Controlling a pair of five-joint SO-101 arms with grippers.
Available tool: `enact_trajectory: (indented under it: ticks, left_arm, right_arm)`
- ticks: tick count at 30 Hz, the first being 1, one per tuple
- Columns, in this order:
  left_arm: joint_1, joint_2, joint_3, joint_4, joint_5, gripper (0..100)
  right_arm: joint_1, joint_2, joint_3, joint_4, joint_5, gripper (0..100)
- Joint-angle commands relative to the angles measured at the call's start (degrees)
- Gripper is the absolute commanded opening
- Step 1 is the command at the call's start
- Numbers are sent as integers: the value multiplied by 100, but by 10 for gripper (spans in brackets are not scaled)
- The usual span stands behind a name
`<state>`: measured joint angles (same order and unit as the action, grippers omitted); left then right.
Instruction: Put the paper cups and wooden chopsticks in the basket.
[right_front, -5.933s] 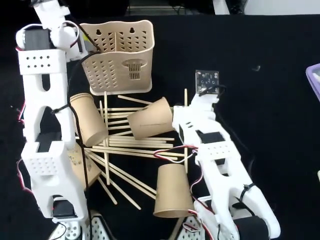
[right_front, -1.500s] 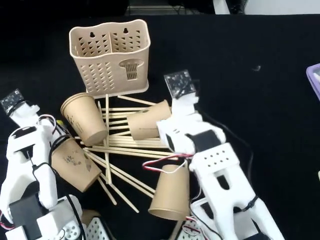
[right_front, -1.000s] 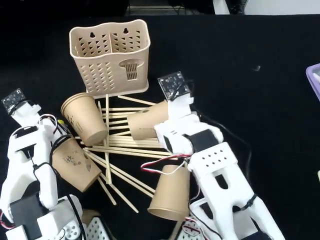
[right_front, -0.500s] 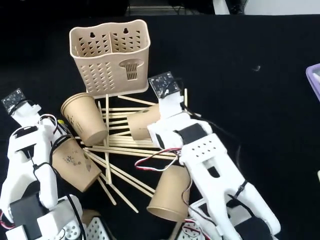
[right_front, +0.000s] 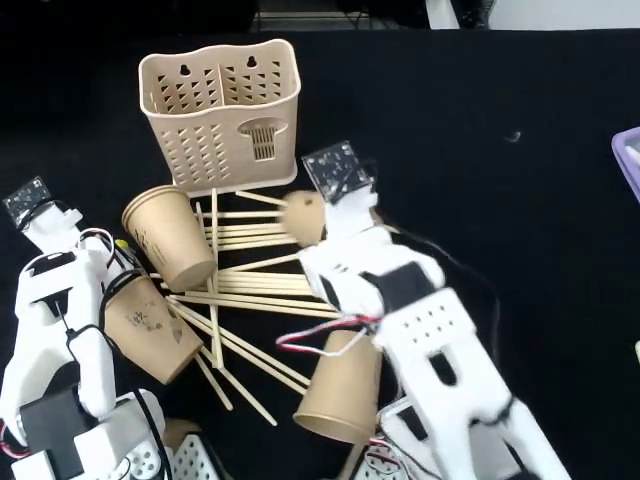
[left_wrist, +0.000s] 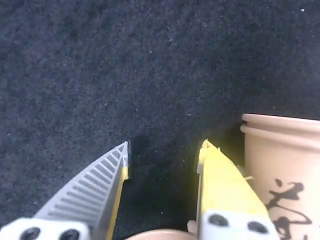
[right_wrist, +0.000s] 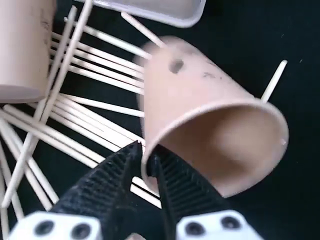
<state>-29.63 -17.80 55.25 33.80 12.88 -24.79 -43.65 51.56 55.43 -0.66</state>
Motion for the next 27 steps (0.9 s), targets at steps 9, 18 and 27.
enact_trajectory:
  ticks: [9, 18, 27]
  left_arm:
    - [84, -62, 31, -62, 0, 223]
    - [92, -53, 48, -62, 0, 223]
    - [207, -53, 84, -62, -18, 223]
  right_arm:
    - [457, -875, -998, 1248, 1143, 11]
    - [712, 356, -4154, 1934, 1187, 11]
    - [-44, 2712, -7574, 1837, 1187, 11]
